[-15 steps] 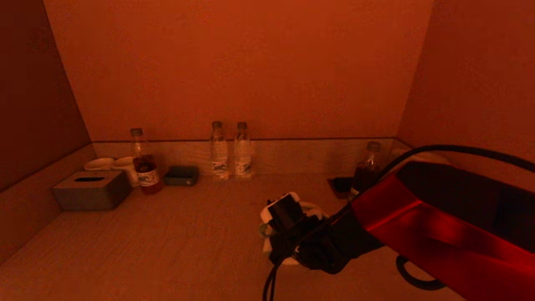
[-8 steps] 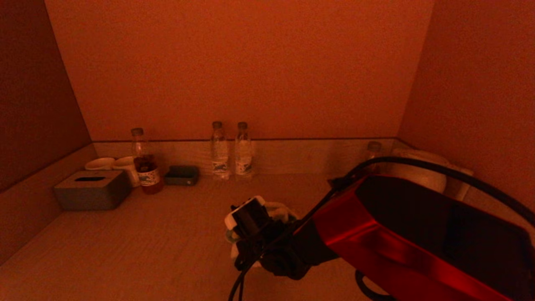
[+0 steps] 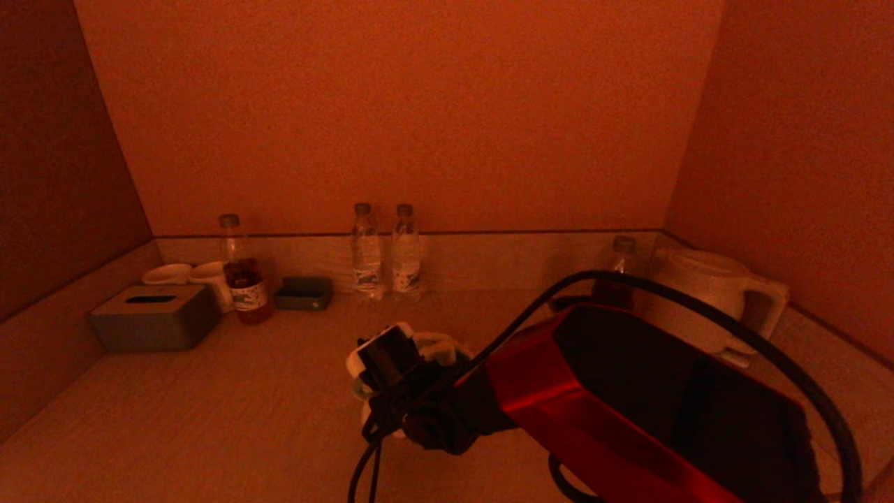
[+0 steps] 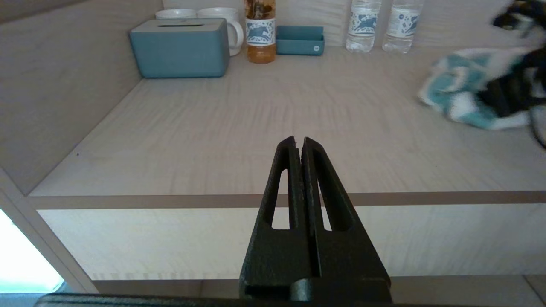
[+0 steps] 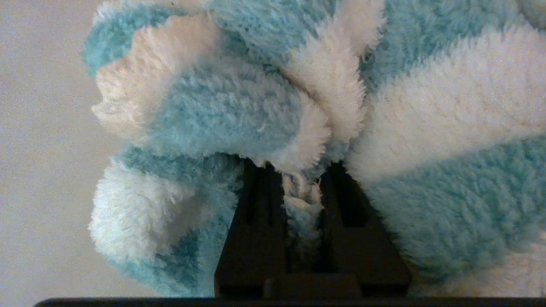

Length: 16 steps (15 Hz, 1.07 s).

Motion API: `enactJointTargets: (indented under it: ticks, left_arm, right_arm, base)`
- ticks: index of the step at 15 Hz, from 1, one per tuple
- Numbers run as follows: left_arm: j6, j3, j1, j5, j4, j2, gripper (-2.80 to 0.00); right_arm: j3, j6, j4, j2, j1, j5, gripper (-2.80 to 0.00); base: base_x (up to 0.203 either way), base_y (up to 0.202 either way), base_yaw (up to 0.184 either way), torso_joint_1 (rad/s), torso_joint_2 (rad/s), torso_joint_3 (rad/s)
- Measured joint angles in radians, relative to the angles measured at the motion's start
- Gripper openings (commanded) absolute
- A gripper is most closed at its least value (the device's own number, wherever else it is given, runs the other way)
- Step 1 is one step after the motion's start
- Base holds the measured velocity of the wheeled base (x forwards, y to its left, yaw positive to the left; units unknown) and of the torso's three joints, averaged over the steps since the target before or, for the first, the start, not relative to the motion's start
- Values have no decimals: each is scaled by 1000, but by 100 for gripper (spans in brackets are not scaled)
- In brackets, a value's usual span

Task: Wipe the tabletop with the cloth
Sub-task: Sweep the stains on the table

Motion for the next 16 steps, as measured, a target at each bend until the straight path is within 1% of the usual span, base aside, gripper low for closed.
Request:
enactJointTargets:
  ticks: [3, 8, 12, 16]
  left_arm:
    - [0, 0, 0, 0, 0, 0, -280]
    - [0, 0, 0, 0, 0, 0, -280]
    - [0, 0, -2, 0, 0, 0, -280]
    - [0, 0, -1, 0, 0, 0, -280]
  right_arm:
    - [-139, -16, 65, 46, 5, 0, -280]
    - [-314, -39, 174, 108, 15, -4, -280]
    - [-404, -55, 244, 146, 23, -6, -280]
    - [-417, -95, 256, 168, 26, -7, -280]
  base:
    - [0, 0, 0, 0, 0, 0]
    - [0, 0, 0, 0, 0, 0]
    - [0, 0, 0, 0, 0, 0]
    - [0, 0, 0, 0, 0, 0]
